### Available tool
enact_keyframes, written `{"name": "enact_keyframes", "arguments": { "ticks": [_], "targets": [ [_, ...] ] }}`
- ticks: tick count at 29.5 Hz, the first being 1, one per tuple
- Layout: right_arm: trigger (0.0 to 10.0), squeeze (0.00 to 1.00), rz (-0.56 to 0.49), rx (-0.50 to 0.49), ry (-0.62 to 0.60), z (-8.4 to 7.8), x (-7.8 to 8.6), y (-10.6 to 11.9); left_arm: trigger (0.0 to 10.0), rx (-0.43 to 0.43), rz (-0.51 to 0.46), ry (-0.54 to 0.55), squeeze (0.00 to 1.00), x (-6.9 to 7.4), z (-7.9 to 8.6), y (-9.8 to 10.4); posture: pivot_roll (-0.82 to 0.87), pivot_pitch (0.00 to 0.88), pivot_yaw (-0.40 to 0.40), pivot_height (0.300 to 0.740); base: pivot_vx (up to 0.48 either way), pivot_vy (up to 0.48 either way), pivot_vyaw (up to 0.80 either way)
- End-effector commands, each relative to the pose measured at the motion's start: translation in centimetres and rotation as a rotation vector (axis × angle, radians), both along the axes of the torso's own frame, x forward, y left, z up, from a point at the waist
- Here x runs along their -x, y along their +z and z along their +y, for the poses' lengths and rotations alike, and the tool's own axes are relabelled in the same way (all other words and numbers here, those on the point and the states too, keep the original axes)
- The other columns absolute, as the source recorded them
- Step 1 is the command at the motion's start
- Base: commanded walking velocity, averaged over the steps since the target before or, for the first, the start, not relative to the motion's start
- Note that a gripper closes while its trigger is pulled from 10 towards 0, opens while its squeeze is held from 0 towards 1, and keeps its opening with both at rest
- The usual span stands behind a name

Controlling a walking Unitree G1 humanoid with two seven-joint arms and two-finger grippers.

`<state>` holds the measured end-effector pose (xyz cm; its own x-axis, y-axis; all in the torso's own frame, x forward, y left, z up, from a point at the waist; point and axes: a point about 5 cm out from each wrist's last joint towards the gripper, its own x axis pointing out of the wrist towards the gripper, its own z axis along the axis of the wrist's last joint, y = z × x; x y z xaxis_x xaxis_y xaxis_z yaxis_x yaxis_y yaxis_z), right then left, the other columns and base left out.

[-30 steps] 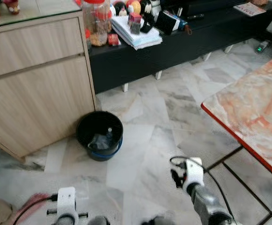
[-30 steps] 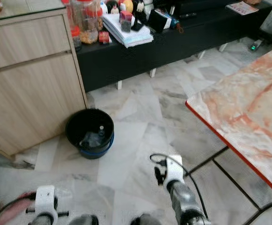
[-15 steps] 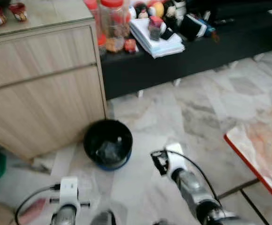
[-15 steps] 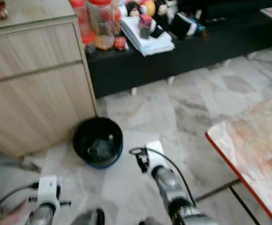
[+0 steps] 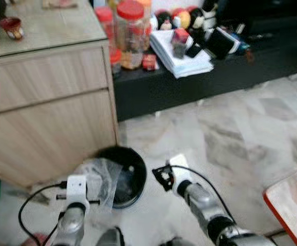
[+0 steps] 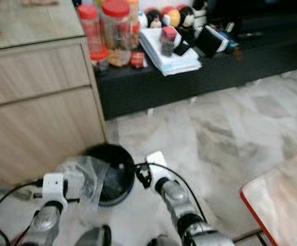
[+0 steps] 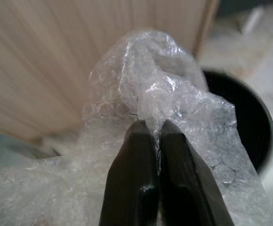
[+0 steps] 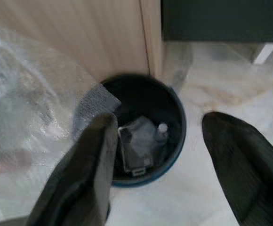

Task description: Picking trash to rubbish bin

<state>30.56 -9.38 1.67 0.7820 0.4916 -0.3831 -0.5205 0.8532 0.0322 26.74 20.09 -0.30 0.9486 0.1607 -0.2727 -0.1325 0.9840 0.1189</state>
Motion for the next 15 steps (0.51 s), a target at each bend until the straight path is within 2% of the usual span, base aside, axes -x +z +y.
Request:
{"name": "enact_keyframes", "arguments": {
  "ticks": [1, 3, 4, 6, 7, 15],
  "targets": [
    [10.0, 0.00, 0.013, 0.029, 0.007, -0.9, 0.4, -0.6, 10.0, 0.005, -0.011, -0.029, 0.00, -0.3, -1.2, 0.1, 0.13, 0.248, -0.094, 0.740, 0.480, 0.000, 0.00],
    [10.0, 0.00, 0.011, 0.029, 0.023, -0.8, 0.5, -0.5, 10.0, 0.001, -0.024, -0.031, 0.00, -0.6, -1.2, 0.4, 0.13, 0.249, -0.095, 0.740, 0.480, 0.000, 0.00],
    [10.0, 0.00, 0.001, 0.033, 0.053, -0.4, 0.5, -0.4, 10.0, -0.001, -0.030, -0.050, 0.00, -1.3, -1.6, 0.9, 0.13, 0.248, -0.096, 0.740, 0.000, 0.000, 0.00],
    [10.0, 0.00, -0.004, 0.033, 0.059, -0.3, 0.5, -0.4, 10.0, 0.003, -0.026, -0.061, 0.00, -1.4, -1.8, 0.9, 0.13, 0.248, -0.096, 0.740, 0.000, 0.000, 0.00],
    [10.0, 0.00, -0.014, 0.036, 0.065, -0.2, 0.4, -0.2, 10.0, 0.019, -0.015, -0.106, 0.00, -1.8, -2.5, 1.1, 0.13, 0.247, -0.097, 0.740, 0.000, 0.000, 0.00],
    [10.0, 0.00, -0.016, 0.015, 0.120, 0.4, 0.3, 0.1, 10.0, 0.032, 0.003, -0.193, 0.00, -2.2, -3.8, 1.1, 0.12, 0.245, -0.102, 0.740, 0.000, 0.000, 0.00]
  ]
}}
